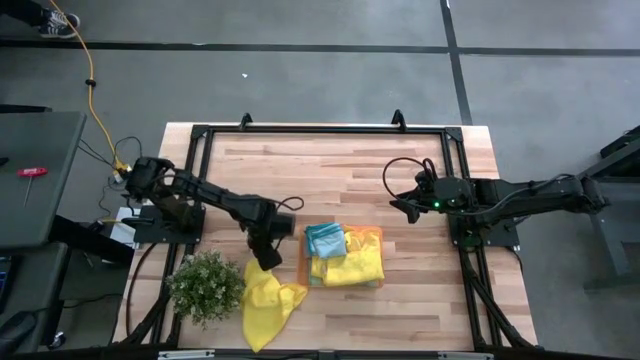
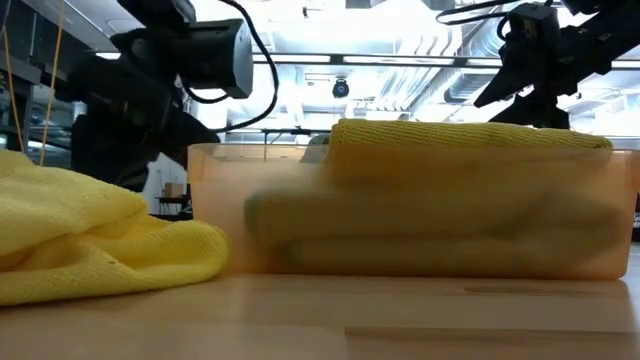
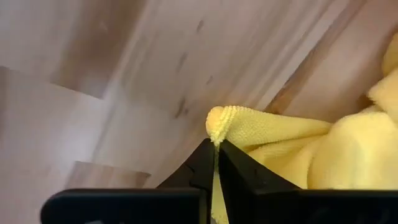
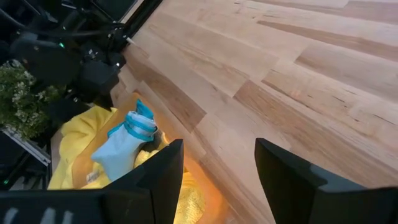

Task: Fold microfiber towels
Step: Fold the yellow microfiber towel

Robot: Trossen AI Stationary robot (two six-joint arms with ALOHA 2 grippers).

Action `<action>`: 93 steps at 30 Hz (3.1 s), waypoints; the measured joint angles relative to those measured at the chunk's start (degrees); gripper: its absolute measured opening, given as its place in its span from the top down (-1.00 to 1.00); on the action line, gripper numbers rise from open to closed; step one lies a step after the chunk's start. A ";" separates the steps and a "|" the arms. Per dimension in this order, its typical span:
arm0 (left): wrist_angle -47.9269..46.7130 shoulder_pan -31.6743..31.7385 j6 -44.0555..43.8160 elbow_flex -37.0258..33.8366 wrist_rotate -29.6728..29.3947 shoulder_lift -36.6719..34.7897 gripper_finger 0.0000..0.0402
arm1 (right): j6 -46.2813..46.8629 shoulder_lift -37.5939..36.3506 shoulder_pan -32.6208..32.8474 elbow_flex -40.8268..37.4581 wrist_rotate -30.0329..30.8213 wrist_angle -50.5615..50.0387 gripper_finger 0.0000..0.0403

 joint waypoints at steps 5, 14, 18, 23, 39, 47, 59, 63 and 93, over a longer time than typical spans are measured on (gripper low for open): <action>-1.43 6.34 2.52 0.08 -1.24 -6.32 0.98 | 0.23 -0.01 0.00 0.00 0.19 -0.14 0.07; -19.60 23.57 13.60 14.79 -22.36 -16.61 1.00 | 5.07 0.00 -0.02 0.02 5.74 -1.18 0.07; -18.33 29.89 19.82 24.61 -27.30 -16.15 1.00 | 5.18 0.00 -0.02 0.02 5.88 -1.03 0.07; -10.19 32.97 24.66 33.58 -27.48 -14.77 1.00 | 6.23 0.00 -0.02 0.02 5.96 -0.98 0.07; 17.41 19.70 24.81 15.28 -30.47 -16.01 1.00 | 6.23 0.00 -0.02 0.02 7.49 -0.98 0.07; 28.88 19.19 6.87 0.76 -34.10 -15.92 1.00 | 7.69 0.00 -0.02 0.02 9.16 -0.96 0.07; 16.37 21.02 10.31 0.74 -27.25 -15.99 0.94 | 9.40 0.00 -0.02 0.02 9.48 -0.96 0.07; 5.48 20.02 9.90 0.72 -27.08 -15.99 0.80 | 9.38 0.00 -0.02 0.02 9.49 -0.96 0.07; 20.13 23.08 9.27 1.04 -9.77 -3.55 -0.08 | 10.36 0.00 -0.01 0.04 11.29 -1.40 0.07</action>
